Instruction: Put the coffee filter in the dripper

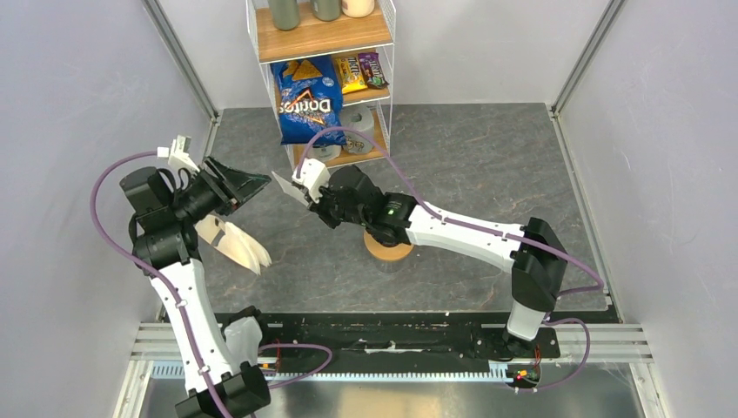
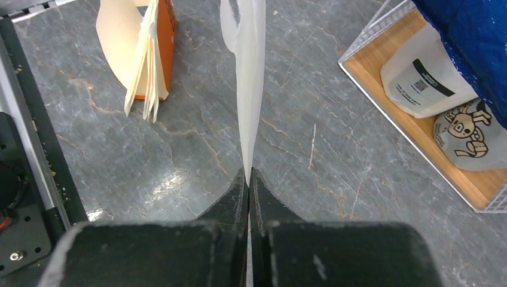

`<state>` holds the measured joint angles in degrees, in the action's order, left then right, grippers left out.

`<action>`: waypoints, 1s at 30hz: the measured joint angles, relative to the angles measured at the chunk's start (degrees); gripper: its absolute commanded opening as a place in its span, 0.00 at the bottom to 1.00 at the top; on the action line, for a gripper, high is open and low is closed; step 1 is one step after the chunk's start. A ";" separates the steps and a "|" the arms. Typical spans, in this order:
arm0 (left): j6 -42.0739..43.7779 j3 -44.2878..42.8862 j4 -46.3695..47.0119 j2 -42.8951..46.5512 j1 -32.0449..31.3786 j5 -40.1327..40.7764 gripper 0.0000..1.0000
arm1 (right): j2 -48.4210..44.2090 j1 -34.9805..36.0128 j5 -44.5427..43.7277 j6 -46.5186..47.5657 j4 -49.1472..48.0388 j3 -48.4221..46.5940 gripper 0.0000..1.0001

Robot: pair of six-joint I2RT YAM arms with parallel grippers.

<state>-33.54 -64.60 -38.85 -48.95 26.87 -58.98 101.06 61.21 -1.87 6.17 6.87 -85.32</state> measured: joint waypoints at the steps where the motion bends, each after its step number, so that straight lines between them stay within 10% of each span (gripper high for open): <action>1: 0.09 0.17 -0.31 0.15 -0.39 0.13 0.58 | 0.00 0.24 -0.63 0.31 0.52 -0.13 0.00; 30: 3.93 3.85 -9.49 0.42 -8.33 11.26 0.57 | 1.05 4.61 -5.90 4.50 3.54 -3.72 0.00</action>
<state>-29.61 -60.75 -48.34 -48.53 18.55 -47.72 102.10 65.82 -7.77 10.68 10.41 -89.03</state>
